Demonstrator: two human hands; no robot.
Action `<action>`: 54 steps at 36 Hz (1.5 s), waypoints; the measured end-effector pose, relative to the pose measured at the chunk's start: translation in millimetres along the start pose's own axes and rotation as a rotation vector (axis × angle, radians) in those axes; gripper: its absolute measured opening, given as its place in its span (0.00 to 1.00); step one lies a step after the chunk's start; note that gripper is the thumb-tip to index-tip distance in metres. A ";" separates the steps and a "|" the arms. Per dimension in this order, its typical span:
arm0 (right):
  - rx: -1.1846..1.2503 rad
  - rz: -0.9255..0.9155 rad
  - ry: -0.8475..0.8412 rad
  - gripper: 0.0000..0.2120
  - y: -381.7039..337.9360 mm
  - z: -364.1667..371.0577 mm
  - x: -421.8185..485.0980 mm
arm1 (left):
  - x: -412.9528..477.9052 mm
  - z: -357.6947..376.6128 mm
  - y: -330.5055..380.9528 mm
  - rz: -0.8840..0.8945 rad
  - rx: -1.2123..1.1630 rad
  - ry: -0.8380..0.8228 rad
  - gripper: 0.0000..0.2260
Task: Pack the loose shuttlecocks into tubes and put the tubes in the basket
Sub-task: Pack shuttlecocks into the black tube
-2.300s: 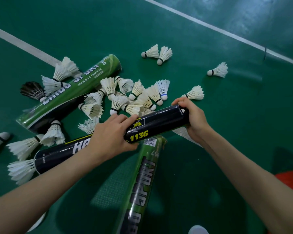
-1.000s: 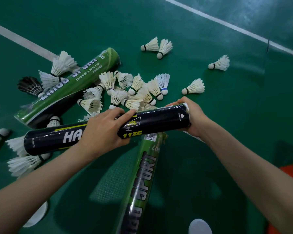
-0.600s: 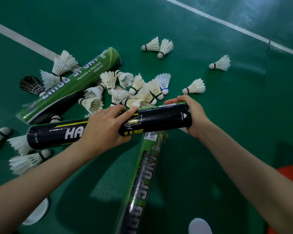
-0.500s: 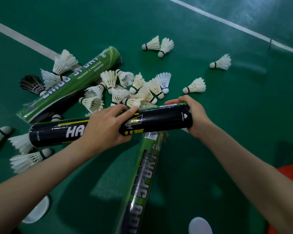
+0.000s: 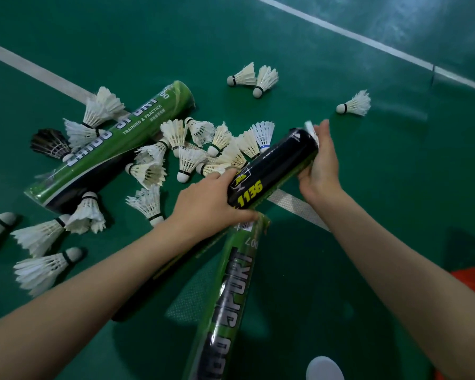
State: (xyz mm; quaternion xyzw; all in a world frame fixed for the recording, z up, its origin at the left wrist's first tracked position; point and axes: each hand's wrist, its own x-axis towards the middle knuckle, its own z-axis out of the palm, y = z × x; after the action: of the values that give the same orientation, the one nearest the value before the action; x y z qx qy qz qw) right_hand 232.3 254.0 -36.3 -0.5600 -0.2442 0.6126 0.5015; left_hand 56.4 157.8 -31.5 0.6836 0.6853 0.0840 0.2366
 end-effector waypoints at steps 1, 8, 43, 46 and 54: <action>-0.057 -0.031 -0.004 0.21 -1.1 1.6 -0.8 | 1.8 -0.6 3.9 -0.009 -0.043 0.001 0.40; -0.293 -0.100 -0.061 0.12 -6.5 -5.1 3.1 | 2.7 1.4 10.5 -0.008 -0.039 0.014 0.42; -0.342 -0.342 -0.486 0.12 -11.3 22.1 -50.5 | -2.1 -45.7 -15.2 0.033 -0.610 -0.233 0.31; -0.368 -0.341 -0.353 0.09 -9.3 16.5 -45.9 | 2.2 -46.1 -8.6 0.065 -0.571 -0.193 0.30; -1.033 -0.054 -0.292 0.16 45.1 -41.2 -10.5 | 3.2 -36.1 -11.2 0.059 -0.429 -0.198 0.31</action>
State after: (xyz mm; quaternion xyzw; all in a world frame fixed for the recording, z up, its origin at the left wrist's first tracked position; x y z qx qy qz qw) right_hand 253.9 216.8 -80.9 -0.6364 -0.5953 0.4710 0.1371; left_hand 30.6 167.8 -5.5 0.6423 0.6050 0.1671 0.4398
